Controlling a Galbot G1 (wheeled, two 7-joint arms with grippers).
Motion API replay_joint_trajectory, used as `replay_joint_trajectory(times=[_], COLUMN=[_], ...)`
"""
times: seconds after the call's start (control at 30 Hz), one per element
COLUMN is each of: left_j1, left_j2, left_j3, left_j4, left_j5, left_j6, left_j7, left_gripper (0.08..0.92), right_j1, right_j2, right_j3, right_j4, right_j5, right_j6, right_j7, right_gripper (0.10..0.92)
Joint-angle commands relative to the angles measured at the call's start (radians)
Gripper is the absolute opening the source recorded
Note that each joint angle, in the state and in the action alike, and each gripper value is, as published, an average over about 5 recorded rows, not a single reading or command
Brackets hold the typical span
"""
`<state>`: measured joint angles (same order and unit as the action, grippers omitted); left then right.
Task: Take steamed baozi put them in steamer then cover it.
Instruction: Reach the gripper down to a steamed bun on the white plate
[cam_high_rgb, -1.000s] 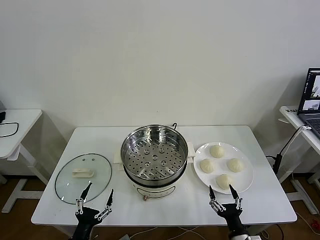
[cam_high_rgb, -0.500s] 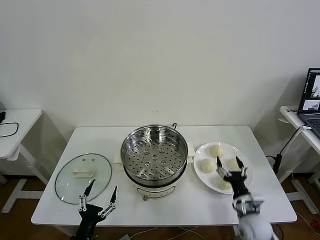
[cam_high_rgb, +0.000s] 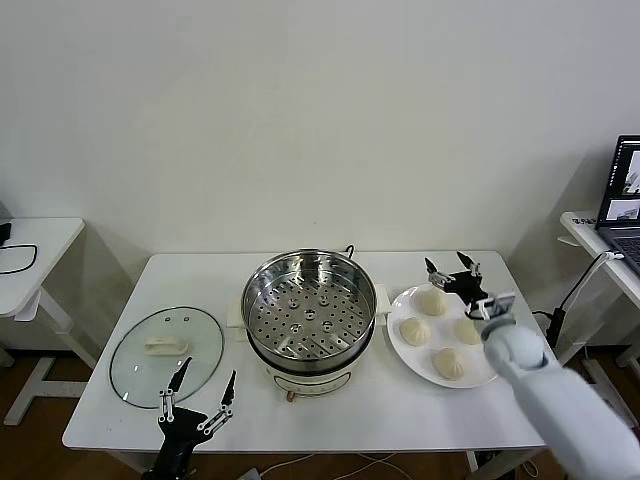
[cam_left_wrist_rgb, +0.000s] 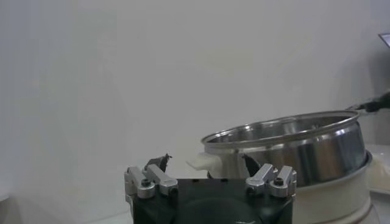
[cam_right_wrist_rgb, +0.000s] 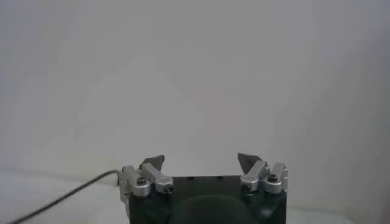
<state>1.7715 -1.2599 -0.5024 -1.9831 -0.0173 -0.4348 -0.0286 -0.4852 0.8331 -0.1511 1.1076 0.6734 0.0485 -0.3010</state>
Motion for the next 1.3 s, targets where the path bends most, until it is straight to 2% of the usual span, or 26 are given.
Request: replay_joint_trajectory(times=[0.03,0.23,0.47,0.8,1.3], left_j1=[0.003,0.007,0.01,0.012,0.007], left_j2=[0.002,0.001,0.0,-0.002,-0.006], left_j3=[-0.001,-0.003,-0.003,-0.001,0.008], left_j4=[0.0,-0.001,-0.004,0.002,0.022], left_j5=[0.0,0.0,0.0,0.001,0.005], left_j6=[-0.002,-0.005,-0.007,-0.013,-0.024], left_j7=[-0.007,-0.009,-0.01,-0.011,-0.012], left_gripper=[0.823,0.823,0.823,0.823,0.823], right_j1=[0.427,0.575,0.654,0.645,0.591], right_j2=[-0.039,0.04,0.13,0.225,0.325], right_j3=[-0.335,-0.392,-0.421,-0.452,-0.441], right_j4=[-0.336,-0.47,-0.544,-0.629,-0.716], right_j5=[-0.182,-0.481,-0.778,-0.942,-0.989], right_j6=[-0.041,-0.01,0.054,0.11,0.133], right_j7=[-0.567,-0.916,-1.056,-0.965,-0.883], right_gripper=[0.823,0.823,0.823,0.823,0.823])
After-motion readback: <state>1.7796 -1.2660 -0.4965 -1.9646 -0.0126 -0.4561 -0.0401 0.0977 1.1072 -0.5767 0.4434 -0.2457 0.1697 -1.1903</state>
